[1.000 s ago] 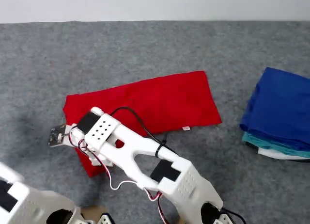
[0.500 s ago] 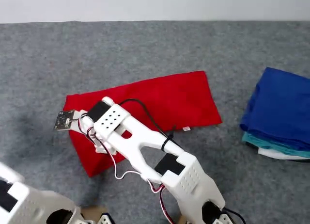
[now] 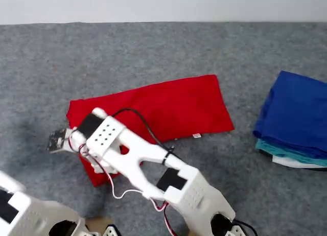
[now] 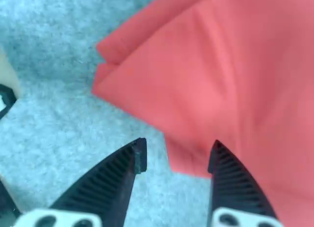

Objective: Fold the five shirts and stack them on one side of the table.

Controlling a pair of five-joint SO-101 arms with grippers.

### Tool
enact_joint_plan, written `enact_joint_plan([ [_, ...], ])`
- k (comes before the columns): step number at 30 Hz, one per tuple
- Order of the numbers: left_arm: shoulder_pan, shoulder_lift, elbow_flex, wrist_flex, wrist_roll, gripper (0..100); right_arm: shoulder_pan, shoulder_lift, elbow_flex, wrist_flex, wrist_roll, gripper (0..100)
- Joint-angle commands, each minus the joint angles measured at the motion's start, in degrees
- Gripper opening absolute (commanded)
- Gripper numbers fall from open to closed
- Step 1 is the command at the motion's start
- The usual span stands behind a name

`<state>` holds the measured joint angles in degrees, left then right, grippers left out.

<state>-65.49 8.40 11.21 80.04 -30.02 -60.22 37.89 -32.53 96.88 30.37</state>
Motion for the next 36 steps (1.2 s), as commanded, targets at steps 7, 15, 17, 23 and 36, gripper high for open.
enact_joint_plan([
  [7,0.18,-0.26,-1.54,-0.79,-0.44,1,1.10,5.32,-3.08,-4.79,2.99,9.2],
  [15,0.18,-0.18,-1.54,-0.88,-0.44,1,6.73,3.47,-12.31,-5.23,3.96,4.3],
  [17,0.18,-0.18,-1.54,-1.14,-0.44,1,7.52,3.56,-12.75,-6.90,5.98,3.9],
  [23,0.26,-0.26,1.54,-3.78,-0.44,1,10.42,5.41,-13.01,-13.32,8.35,4.3],
  [36,0.18,-0.26,2.86,-4.57,-0.44,1,9.01,1.63,-13.10,1.63,5.63,11.6],
])
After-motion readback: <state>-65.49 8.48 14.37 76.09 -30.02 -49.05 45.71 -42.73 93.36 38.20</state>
